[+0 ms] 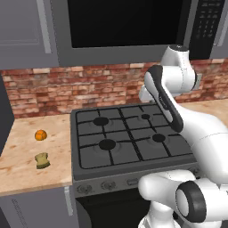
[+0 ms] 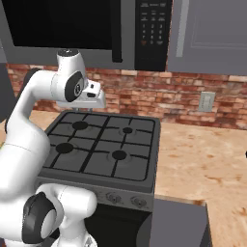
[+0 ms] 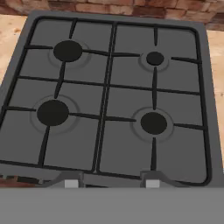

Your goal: Place the sponge inside the microwave to prepare for sanitizing.

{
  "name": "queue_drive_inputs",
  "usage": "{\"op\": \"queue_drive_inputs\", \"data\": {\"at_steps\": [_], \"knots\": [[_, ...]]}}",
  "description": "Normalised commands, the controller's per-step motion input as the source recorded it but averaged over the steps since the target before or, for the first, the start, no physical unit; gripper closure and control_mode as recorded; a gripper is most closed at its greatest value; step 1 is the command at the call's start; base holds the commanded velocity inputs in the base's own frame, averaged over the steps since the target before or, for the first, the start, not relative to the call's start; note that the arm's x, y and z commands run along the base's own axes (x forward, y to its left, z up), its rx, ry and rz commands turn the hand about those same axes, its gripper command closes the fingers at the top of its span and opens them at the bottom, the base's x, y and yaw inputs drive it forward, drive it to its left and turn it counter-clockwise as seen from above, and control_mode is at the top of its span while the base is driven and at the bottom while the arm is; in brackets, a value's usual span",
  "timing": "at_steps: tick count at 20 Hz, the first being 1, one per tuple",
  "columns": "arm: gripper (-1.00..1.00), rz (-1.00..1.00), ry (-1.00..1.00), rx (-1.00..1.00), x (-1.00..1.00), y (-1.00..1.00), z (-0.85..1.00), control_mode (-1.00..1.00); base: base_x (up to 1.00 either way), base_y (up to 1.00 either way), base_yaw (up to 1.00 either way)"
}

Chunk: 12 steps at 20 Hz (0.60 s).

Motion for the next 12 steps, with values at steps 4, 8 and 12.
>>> {"op": "queue_drive_inputs", "data": {"at_steps": [4,8,12], "knots": [[-1.00,0.01,-0.06,0.00,-0.11,0.03,0.09,-1.00,0.00,0.00,0.00],[-1.00,-0.04,-0.15,0.00,-0.26,-0.25,0.42,-1.00,0.00,0.00,0.00],[-1.00,-0.15,-0.25,0.00,-0.20,-0.46,0.64,-1.00,0.00,0.00,0.00]]}}
